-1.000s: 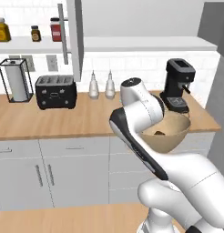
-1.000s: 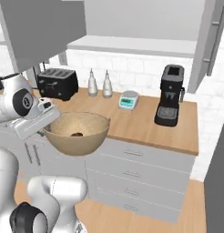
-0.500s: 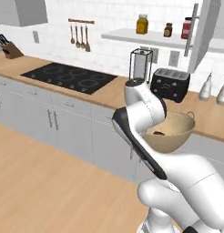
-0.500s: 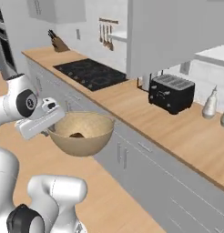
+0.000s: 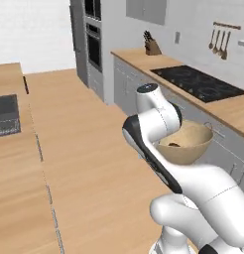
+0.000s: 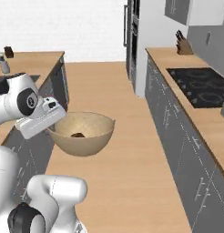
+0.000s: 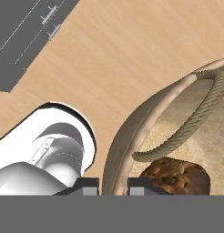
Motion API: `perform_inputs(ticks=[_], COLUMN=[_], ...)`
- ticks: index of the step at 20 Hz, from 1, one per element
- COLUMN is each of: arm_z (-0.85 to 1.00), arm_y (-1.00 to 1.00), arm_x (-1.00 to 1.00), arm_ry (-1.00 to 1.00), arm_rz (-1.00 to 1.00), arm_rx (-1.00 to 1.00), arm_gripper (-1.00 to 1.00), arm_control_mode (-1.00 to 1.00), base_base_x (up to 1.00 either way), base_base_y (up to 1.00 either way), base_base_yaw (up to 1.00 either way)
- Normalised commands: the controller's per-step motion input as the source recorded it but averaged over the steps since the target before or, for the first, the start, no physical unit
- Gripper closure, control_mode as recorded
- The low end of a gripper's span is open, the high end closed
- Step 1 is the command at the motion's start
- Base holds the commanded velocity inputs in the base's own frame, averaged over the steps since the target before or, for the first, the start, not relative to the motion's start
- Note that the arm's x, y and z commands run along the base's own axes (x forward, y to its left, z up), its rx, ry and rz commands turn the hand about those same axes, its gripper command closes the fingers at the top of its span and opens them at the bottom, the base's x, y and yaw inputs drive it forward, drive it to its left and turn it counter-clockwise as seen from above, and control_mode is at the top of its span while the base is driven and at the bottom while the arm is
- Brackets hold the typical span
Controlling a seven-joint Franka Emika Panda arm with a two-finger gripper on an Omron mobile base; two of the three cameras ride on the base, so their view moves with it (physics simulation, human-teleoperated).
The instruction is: Open the cabinet, pick up the bread from the cabinet and place it in the basket. Then move the basket to the dining counter.
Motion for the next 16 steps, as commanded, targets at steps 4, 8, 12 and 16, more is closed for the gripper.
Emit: perform_inputs(ticks=[4,8,12,16], arm_z=[0.00,0.00,0.00,0.00], arm_y=[0.00,0.00,0.00,0.00], arm_x=[0.00,0.00,0.00,0.00], arm_ry=[0.00,0.00,0.00,0.00], arm_rz=[0.00,0.00,0.00,0.00], arm_rx=[0.00,0.00,0.00,0.00], arm_gripper=[1.00,1.00,1.00,1.00], arm_control_mode=[1.00,1.00,1.00,1.00], base_base_x=[-0.24,-0.67,-0.90,-0.76], base_base_y=[0.06,0.04,0.01,0.32], base_base_yaw=[0.90,0.76,0.41,0.09])
